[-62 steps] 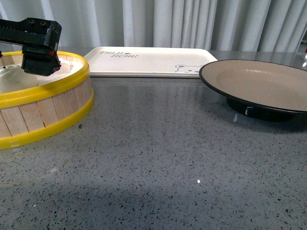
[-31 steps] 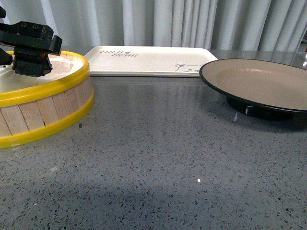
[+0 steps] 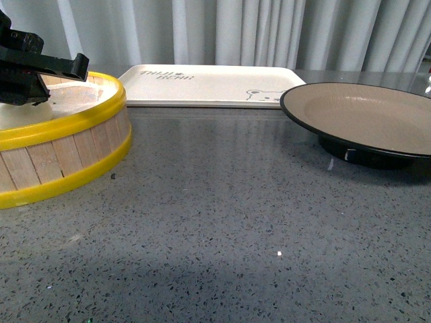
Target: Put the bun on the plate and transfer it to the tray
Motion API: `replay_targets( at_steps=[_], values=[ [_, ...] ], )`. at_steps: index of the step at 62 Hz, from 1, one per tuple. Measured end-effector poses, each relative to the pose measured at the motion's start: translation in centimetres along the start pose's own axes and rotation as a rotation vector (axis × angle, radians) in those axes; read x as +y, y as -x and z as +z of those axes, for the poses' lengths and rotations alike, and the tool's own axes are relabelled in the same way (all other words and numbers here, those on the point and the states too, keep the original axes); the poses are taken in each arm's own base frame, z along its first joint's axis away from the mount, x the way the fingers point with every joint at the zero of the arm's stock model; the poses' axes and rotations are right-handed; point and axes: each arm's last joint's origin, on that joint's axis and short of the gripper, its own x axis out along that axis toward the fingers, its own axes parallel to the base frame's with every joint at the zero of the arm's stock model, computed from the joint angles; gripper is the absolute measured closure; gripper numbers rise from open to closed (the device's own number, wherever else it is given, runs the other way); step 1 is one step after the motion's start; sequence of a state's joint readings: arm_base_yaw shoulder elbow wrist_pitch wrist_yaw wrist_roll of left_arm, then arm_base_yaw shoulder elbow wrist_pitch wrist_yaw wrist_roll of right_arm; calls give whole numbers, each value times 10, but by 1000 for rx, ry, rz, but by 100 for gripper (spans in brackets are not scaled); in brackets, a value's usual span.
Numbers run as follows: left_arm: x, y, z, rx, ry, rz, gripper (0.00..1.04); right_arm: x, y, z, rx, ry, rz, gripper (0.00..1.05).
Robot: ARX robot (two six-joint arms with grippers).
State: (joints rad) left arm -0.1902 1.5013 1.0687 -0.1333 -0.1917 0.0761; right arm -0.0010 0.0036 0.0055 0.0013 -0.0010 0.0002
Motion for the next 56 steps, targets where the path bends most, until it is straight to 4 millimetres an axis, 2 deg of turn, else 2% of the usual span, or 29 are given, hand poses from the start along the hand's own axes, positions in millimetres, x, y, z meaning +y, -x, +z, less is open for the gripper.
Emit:
replay_targets(
  at_steps=[13, 26, 38, 50, 56],
  values=[
    [1, 2, 5, -2, 3, -4, 101, 0, 0, 0, 0, 0, 0, 8],
    [7, 14, 26, -56, 26, -8, 99, 0, 0, 0, 0, 0, 0, 8],
    [14, 19, 34, -48, 16, -6, 69, 0, 0, 0, 0, 0, 0, 8],
    [31, 13, 38, 10, 8, 53, 39, 0, 0, 0, 0, 0, 0, 8],
    [43, 5, 32, 81, 22, 57, 16, 0, 0, 0, 0, 0, 0, 8]
  ],
)
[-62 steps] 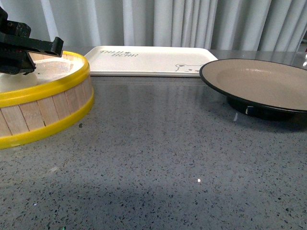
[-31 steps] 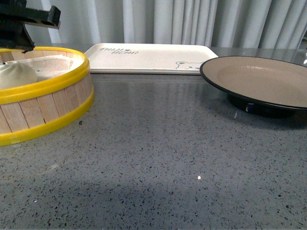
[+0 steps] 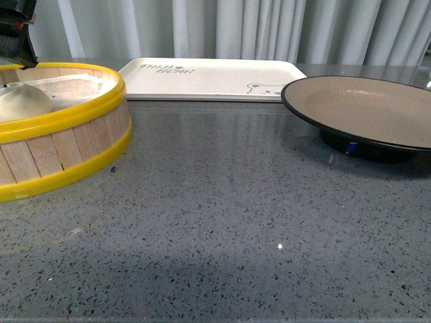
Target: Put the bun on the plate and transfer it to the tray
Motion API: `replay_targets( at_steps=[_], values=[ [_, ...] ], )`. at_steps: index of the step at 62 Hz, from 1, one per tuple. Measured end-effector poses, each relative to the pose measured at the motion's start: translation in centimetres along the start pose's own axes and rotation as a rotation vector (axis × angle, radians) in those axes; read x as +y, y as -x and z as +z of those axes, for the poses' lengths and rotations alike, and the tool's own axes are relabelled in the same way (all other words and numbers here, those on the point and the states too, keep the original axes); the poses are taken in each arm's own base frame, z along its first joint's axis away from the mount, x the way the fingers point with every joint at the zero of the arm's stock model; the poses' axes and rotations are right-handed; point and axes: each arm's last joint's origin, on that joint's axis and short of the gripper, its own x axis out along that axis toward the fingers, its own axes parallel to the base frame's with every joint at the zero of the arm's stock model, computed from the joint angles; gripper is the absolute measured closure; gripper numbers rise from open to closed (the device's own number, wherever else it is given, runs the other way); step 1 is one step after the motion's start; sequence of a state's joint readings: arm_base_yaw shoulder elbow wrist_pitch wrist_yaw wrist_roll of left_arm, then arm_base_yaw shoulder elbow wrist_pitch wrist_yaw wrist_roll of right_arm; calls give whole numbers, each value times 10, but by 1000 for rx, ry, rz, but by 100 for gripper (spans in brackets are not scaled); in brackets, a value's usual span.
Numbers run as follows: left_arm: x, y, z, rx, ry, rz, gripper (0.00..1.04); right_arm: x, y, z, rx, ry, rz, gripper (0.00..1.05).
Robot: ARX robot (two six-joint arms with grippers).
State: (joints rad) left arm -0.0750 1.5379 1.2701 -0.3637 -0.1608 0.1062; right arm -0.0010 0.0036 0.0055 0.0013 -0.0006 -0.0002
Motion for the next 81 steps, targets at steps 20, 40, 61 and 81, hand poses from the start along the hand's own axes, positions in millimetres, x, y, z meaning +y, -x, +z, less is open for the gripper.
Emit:
replay_targets(
  at_steps=[20, 40, 61, 81],
  values=[
    [1, -5, -2, 95, 88, -129, 7, 0, 0, 0, 0, 0, 0, 8],
    [-2, -13, -4, 116, 76, -102, 7, 0, 0, 0, 0, 0, 0, 8],
    [-8, -15, -5, 124, 52, -106, 25, 0, 0, 0, 0, 0, 0, 8],
    [-9, -16, -5, 125, 33, -106, 72, 0, 0, 0, 0, 0, 0, 8]
  ],
)
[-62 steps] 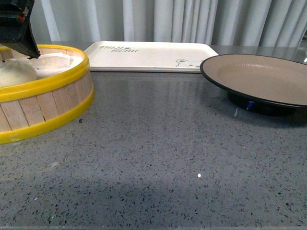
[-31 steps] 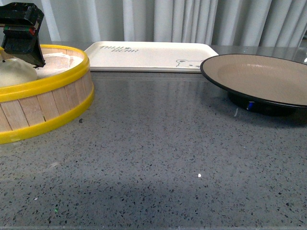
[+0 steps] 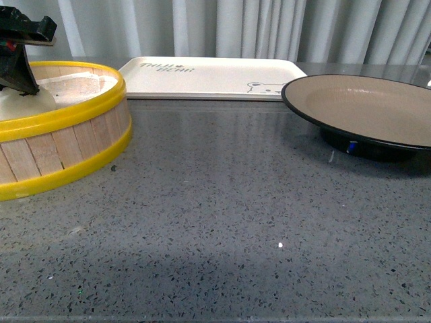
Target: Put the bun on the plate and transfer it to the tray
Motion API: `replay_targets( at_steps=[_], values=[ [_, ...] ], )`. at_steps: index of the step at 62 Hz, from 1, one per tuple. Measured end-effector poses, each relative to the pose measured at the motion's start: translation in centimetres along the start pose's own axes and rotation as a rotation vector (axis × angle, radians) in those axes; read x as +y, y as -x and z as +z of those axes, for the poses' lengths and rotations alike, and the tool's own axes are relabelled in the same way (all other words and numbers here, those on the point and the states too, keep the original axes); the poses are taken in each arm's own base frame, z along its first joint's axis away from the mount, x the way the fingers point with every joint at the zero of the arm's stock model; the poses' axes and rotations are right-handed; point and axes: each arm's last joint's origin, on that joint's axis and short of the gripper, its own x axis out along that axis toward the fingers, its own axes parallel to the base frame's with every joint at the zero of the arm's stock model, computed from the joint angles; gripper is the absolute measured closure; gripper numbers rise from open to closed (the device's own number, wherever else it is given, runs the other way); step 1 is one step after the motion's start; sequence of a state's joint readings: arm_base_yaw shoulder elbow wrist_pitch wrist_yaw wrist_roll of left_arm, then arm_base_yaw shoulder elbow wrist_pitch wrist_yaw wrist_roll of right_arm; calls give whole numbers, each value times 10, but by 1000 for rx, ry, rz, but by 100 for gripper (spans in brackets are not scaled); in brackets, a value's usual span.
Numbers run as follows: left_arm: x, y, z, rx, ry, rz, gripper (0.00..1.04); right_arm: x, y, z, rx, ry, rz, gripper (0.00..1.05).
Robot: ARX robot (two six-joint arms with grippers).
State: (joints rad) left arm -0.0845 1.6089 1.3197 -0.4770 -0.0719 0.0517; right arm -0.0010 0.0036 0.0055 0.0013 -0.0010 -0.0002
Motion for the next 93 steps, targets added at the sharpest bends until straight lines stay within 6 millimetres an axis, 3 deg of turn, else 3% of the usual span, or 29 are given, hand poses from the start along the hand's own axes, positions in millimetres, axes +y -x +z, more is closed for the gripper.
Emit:
replay_targets(
  at_steps=[12, 35, 46, 55, 63, 72, 77, 78, 79, 93],
  values=[
    [-1, 0, 0, 0, -1, -5, 102, 0, 0, 0, 0, 0, 0, 8],
    [1, 9, 11, -34, -25, -2, 101, 0, 0, 0, 0, 0, 0, 8],
    [-2, 30, 27, -97, -34, -8, 101, 0, 0, 0, 0, 0, 0, 8],
    [-18, 54, 44, -180, -61, -52, 101, 0, 0, 0, 0, 0, 0, 8],
    [-48, 76, 58, -257, -108, -138, 101, 0, 0, 0, 0, 0, 0, 8],
    [-97, 99, 68, -326, -188, -240, 101, 0, 0, 0, 0, 0, 0, 8],
    [-137, 107, 70, -349, -248, -297, 101, 0, 0, 0, 0, 0, 0, 8],
    [-180, 105, 68, -348, -318, -347, 101, 0, 0, 0, 0, 0, 0, 8],
    [-191, 103, 67, -345, -337, -357, 101, 0, 0, 0, 0, 0, 0, 8],
    [-285, 78, 50, -296, -496, -432, 101, 0, 0, 0, 0, 0, 0, 8]
  ],
)
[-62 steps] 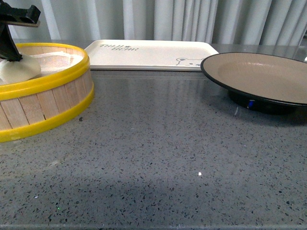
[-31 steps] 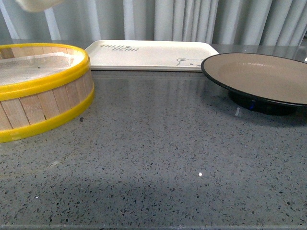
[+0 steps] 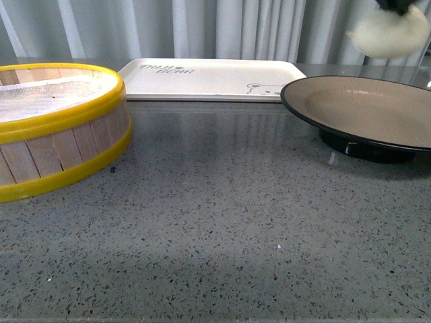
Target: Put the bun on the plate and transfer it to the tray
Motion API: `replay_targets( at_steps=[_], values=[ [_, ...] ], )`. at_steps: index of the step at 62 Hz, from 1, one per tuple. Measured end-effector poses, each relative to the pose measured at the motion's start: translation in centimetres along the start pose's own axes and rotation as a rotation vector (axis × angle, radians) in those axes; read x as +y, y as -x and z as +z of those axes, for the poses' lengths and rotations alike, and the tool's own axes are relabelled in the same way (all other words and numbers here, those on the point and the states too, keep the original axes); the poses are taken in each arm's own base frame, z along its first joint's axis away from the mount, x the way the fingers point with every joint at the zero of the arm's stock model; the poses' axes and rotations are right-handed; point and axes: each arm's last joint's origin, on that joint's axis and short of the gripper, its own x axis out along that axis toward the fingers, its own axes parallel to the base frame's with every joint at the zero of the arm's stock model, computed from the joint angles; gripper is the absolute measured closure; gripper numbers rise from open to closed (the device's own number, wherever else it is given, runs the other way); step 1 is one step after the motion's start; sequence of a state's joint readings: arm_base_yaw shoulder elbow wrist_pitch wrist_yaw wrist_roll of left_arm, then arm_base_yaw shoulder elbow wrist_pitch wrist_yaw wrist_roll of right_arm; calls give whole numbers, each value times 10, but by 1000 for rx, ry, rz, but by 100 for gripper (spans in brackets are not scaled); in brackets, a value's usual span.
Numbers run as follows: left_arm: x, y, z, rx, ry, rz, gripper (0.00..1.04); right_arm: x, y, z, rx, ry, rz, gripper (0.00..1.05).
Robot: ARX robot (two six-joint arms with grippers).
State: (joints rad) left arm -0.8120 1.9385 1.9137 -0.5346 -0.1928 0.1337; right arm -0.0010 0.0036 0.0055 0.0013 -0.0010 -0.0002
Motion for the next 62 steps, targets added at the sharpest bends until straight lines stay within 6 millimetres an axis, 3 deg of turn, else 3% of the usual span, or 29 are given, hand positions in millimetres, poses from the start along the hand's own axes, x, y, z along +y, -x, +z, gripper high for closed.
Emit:
replay_targets(
  at_steps=[8, 15, 33, 49, 62],
  values=[
    [-30, -24, 6, 16, -38, -42, 101, 0, 0, 0, 0, 0, 0, 8],
    [-44, -36, 11, 12, -67, -46, 101, 0, 0, 0, 0, 0, 0, 8],
    [-24, -55, 33, -17, -56, 66, 101, 0, 0, 0, 0, 0, 0, 8],
    [-18, -92, 7, 85, -105, 95, 101, 0, 0, 0, 0, 0, 0, 8],
    [-22, -102, -9, 136, -126, 64, 101, 0, 0, 0, 0, 0, 0, 8]
  ],
)
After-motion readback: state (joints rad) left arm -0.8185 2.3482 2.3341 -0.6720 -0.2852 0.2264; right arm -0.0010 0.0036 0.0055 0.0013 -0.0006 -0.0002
